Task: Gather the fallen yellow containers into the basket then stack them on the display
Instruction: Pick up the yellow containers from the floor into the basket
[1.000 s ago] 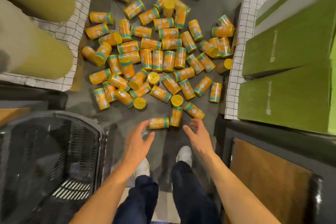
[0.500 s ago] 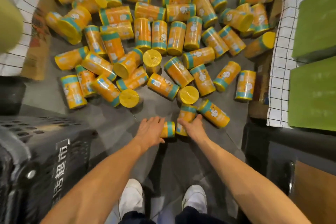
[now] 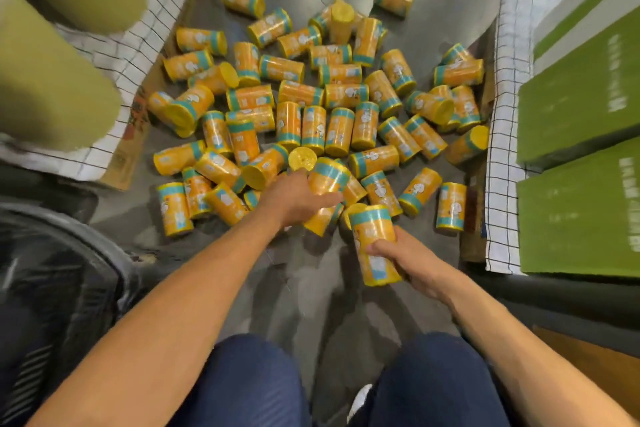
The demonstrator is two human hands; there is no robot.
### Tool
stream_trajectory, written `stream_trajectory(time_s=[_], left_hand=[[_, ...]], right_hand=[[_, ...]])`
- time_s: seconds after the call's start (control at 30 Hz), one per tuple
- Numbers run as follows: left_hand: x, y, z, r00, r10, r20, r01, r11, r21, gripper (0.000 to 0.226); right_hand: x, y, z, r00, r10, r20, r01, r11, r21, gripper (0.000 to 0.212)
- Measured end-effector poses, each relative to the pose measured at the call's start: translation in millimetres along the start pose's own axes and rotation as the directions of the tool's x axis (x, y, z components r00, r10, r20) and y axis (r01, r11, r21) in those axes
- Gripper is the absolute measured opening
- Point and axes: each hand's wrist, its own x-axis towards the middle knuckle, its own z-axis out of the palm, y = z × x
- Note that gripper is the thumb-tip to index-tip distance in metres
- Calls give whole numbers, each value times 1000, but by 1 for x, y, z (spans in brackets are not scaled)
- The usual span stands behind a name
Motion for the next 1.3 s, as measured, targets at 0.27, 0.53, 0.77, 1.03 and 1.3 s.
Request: stream_trajectory(time_s=[0.27, 0.53, 0.77, 1.03, 1.3], left_hand=[[-129, -19, -168, 874, -188, -448, -80, 854, -514, 63], [-286, -197, -193, 610, -654, -448, -79, 512, -855, 57], [-277, -323, -88, 469, -880, -76, 81, 129, -988, 82], [-206, -393, -23, 473, -872, 127, -10, -149, -989, 56], [-124, -457, 61, 455, -868, 197, 27, -207, -978, 61]], right_hand=[[-91, -170, 91, 908, -397, 132, 418, 864, -282, 63], [-145, -214, 298, 729, -505, 462, 681, 471, -561, 58], [-117, -150, 419, 755, -271, 597, 572, -172, -802, 84], [-15, -104, 476, 898, 69, 435, 438, -245, -865, 65], [53, -75, 492, 938, 112, 327, 345, -239, -908, 58]])
